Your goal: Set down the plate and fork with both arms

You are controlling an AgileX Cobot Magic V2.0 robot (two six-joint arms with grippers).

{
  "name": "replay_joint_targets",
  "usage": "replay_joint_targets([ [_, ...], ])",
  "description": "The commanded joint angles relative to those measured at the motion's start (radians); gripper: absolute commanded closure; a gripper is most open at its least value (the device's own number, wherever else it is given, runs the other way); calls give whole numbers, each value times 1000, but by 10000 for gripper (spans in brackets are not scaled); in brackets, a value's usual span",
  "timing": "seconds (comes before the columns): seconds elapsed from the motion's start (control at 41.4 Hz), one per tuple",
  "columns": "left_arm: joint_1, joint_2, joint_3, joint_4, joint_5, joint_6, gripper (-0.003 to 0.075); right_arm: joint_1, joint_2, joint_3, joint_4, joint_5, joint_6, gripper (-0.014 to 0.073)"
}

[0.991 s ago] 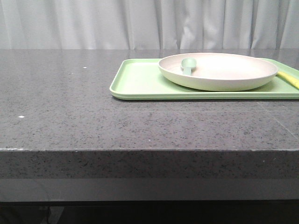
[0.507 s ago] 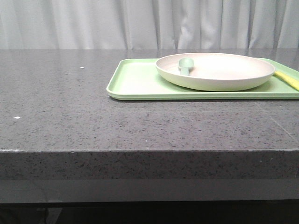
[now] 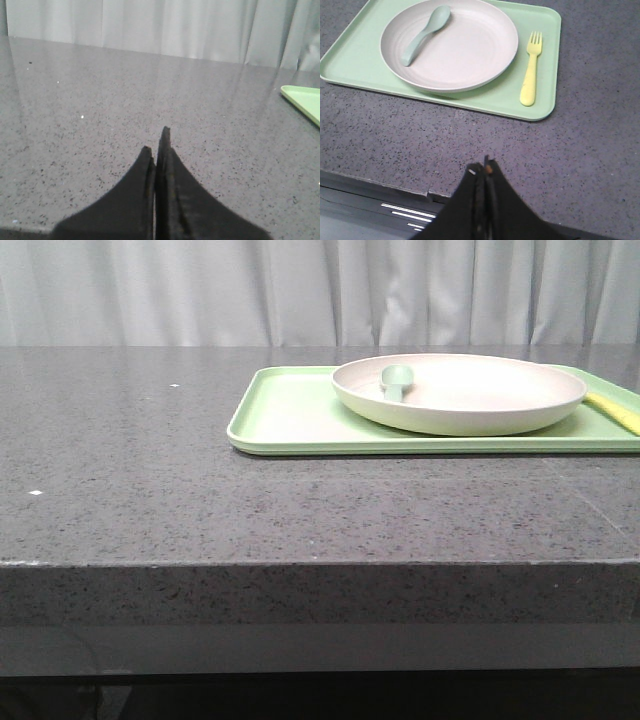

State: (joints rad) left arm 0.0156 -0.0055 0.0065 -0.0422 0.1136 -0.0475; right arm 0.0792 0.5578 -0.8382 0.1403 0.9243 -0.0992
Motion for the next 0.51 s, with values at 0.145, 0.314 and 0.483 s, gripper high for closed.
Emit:
replay_joint_targets([
  [0.145, -40, -25, 2, 21, -166, -10, 738, 0, 3, -23, 0, -73, -11, 661],
  [0.314, -44, -25, 2, 29, -168, -10, 738, 0, 3, -23, 0, -73, -11, 661],
  [0.483, -44, -25, 2, 31, -173, -10, 738, 0, 3, -23, 0, -73, -11, 661],
])
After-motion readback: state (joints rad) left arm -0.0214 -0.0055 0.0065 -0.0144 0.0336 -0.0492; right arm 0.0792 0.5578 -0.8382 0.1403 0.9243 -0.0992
